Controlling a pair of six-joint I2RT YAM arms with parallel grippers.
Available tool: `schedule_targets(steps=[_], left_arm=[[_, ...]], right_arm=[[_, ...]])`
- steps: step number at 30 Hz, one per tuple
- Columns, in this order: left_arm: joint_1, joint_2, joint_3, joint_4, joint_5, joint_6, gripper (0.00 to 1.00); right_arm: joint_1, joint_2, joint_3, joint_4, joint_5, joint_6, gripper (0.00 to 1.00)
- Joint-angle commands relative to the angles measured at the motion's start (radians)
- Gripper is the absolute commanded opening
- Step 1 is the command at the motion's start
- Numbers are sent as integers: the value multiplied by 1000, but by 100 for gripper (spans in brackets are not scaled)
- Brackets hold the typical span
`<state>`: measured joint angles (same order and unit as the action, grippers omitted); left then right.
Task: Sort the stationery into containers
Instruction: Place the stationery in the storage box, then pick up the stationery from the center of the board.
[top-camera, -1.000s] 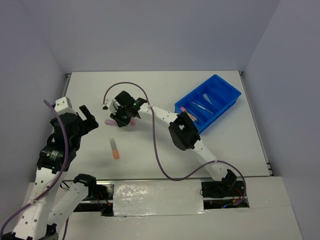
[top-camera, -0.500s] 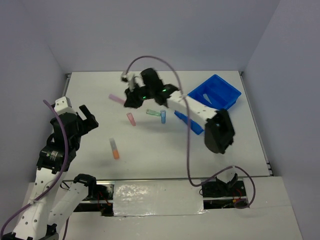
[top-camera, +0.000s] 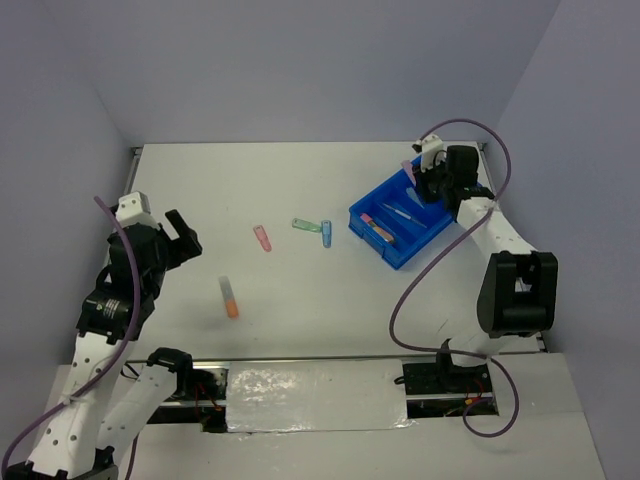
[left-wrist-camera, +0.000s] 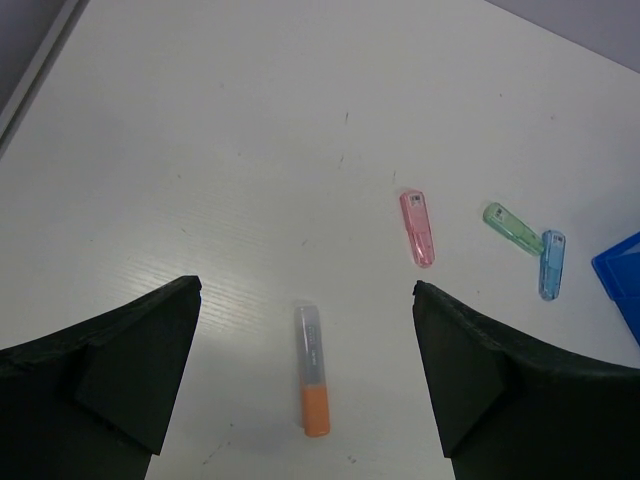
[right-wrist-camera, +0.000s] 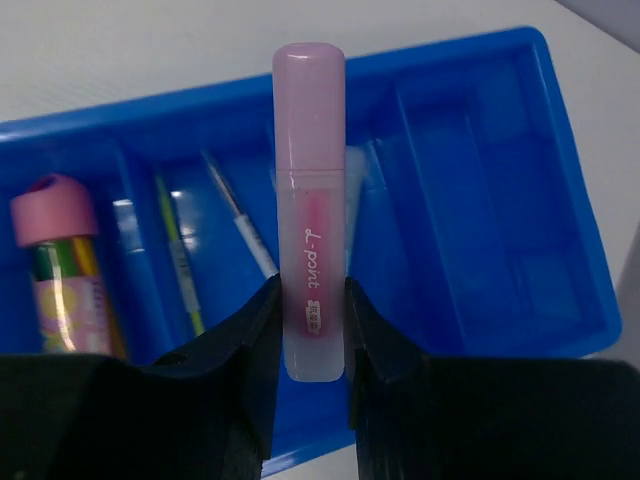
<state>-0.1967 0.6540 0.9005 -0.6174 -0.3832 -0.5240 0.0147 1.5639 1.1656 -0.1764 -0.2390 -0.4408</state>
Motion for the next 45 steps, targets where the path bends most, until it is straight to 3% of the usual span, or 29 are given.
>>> schedule_targets(steps=[1,5,9,12,17,18,19,21,22,23,27,30,33,35,36,39,41,45], left_arm=[[8,24,-2,45,43,24,99],[14,41,0,47,69,27,99],[19,42,0,47,79,27,99],[23,44,0,45,78,24,99],[25,74,6,31,67,19,99],[25,81,8,27,63,18,99],[25,88,9,18,60,13,99],[25,113,14,8,52,9,99],[25,121,17,5,50,1,99],[25,137,18,1,52,-4,99],[25,190,21,-21,64,-65,99],[25,232,-6,-18,107,-140,99],[11,330,-107,66,176,-201,99],[-3,404,-133,96,187,-243,99],[-32,480,-144,100,176,-252,98],[-123,593,-152,99,101,-306,98],[-196,628,-161,94,25,-364,98],[-216,670,-183,100,-5,-415,95]], right_arm=[[-51,17,6,163,-2,-58,0],[-88,177,141,-1,29,-101,0],[-107,237,178,-17,4,-90,0],[-107,248,178,0,-6,-62,8],[-105,262,201,-31,-22,-30,37],[-104,263,203,-40,-31,-32,38],[-105,259,201,-43,-37,-27,51],[-105,249,200,-47,-51,-24,53],[-104,240,195,-52,-52,-27,96],[-104,234,195,-54,-52,-29,100],[-98,197,197,-78,-34,-3,100],[-20,38,155,-57,19,72,100],[238,-111,100,-12,446,125,100],[341,-151,120,-49,768,207,100],[390,-165,126,-104,771,244,100],[403,-235,74,-112,464,378,100],[410,-322,-38,2,327,415,100],[468,-412,-122,16,452,484,100]])
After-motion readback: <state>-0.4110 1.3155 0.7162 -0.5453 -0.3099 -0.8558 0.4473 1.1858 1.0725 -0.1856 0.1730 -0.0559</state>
